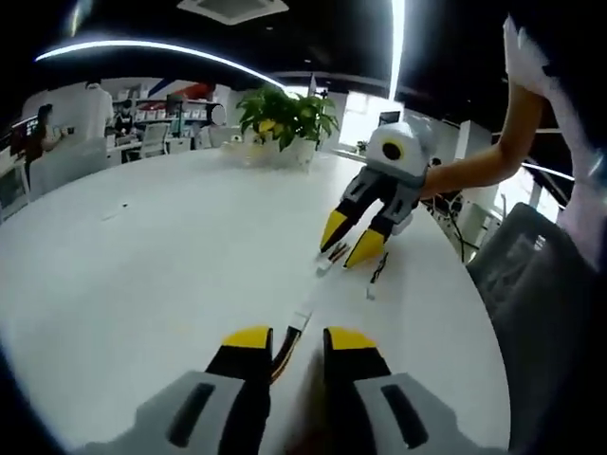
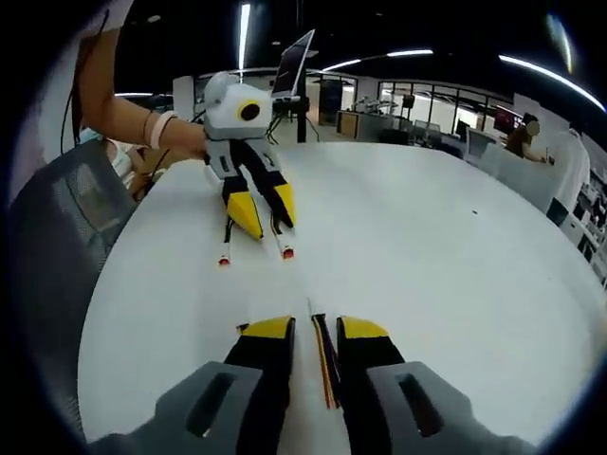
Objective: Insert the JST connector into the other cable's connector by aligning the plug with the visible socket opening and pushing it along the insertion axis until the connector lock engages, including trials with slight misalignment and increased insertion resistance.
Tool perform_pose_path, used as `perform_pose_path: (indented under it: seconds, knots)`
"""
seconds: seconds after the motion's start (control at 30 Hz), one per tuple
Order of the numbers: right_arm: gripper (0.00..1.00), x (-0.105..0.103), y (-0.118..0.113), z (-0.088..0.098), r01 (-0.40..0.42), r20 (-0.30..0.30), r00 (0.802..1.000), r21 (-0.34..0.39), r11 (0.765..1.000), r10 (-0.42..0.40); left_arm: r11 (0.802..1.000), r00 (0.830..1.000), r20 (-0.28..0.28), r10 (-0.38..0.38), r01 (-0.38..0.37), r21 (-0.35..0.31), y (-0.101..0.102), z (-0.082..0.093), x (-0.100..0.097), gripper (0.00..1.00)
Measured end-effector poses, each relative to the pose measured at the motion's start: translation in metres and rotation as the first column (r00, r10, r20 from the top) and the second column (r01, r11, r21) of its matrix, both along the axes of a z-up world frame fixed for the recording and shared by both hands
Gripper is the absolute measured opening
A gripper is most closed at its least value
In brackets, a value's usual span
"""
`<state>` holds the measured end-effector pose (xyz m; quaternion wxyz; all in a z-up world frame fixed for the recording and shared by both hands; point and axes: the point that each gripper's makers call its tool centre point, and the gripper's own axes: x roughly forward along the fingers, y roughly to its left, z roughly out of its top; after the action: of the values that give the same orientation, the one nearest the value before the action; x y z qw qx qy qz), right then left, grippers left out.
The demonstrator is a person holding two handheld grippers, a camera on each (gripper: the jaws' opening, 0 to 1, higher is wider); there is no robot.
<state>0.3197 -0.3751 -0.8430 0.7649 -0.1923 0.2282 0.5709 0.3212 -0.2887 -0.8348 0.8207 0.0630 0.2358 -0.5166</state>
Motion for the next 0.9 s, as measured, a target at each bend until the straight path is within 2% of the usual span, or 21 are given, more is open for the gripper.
perform_pose_path:
  seconds: [0.43,0.53,0.7,0.9]
  knots:
    - [0.14,0.0013,0.0044,-0.0060,-0.007,-0.009,1.000,0.006,1.000,0.007,0.999,0.998,0.052,-0.038,0.039,-0.004,-0.0029,0.0009,0.0015,0.07]
    - [0.09,-0.0004,0.0059,-0.0060,-0.038,0.012,0.999,-0.001,0.999,0.038,0.999,0.996,0.067,-0.052,0.052,0.000,-0.0037,0.0009,0.0016,0.05]
    - [0.07,0.0010,0.0082,-0.0059,-0.043,0.020,0.999,-0.001,0.999,0.043,0.997,0.994,0.083,-0.071,0.072,-0.002,-0.0076,0.0007,0.0011,0.05]
    - [0.07,0.0027,0.0091,-0.0056,-0.043,0.015,0.999,0.011,0.999,0.043,0.995,0.991,0.090,-0.097,0.094,0.035,-0.0091,-0.0060,-0.0010,0.04]
